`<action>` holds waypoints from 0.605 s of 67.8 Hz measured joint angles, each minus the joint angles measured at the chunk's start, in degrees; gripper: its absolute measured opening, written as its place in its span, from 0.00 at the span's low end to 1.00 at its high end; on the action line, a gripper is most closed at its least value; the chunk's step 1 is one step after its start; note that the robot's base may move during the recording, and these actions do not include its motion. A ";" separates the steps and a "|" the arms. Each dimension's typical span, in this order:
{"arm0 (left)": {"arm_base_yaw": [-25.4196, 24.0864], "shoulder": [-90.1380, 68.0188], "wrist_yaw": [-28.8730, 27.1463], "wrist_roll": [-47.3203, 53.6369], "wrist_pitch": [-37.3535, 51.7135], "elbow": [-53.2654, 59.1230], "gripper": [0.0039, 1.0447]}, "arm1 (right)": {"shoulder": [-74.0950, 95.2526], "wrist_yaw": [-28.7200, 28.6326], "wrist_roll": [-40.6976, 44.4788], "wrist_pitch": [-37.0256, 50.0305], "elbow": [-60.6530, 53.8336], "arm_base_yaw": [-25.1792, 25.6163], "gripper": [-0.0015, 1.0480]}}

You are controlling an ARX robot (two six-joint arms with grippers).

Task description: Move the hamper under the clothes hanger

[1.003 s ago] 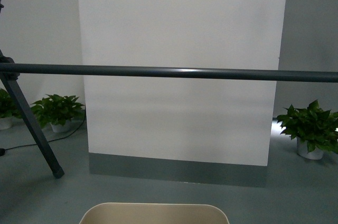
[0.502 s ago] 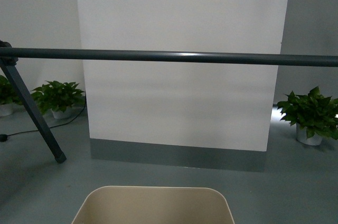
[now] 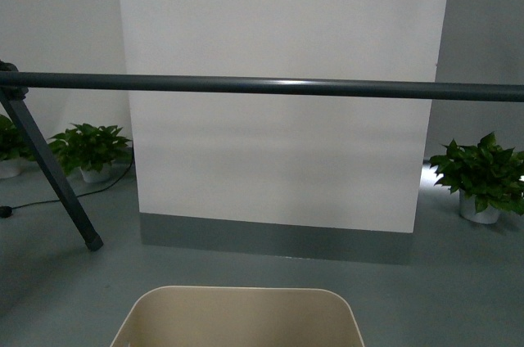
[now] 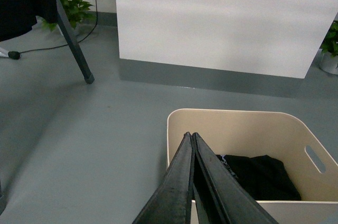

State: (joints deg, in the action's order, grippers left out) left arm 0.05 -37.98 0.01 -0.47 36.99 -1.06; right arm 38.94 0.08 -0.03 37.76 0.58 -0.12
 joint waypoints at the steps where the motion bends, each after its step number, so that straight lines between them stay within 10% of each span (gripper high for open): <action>1: 0.02 0.79 0.00 0.02 -0.70 0.00 0.03 | -0.63 0.00 0.00 -0.57 -0.04 0.00 0.02; 41: 0.00 18.95 0.00 0.09 -17.77 0.04 0.03 | -19.28 0.00 0.00 -17.99 -0.26 0.00 0.02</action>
State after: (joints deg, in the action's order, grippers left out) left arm 0.05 -19.03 0.01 -0.38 19.22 -1.02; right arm 19.66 0.08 -0.03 19.77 0.32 -0.12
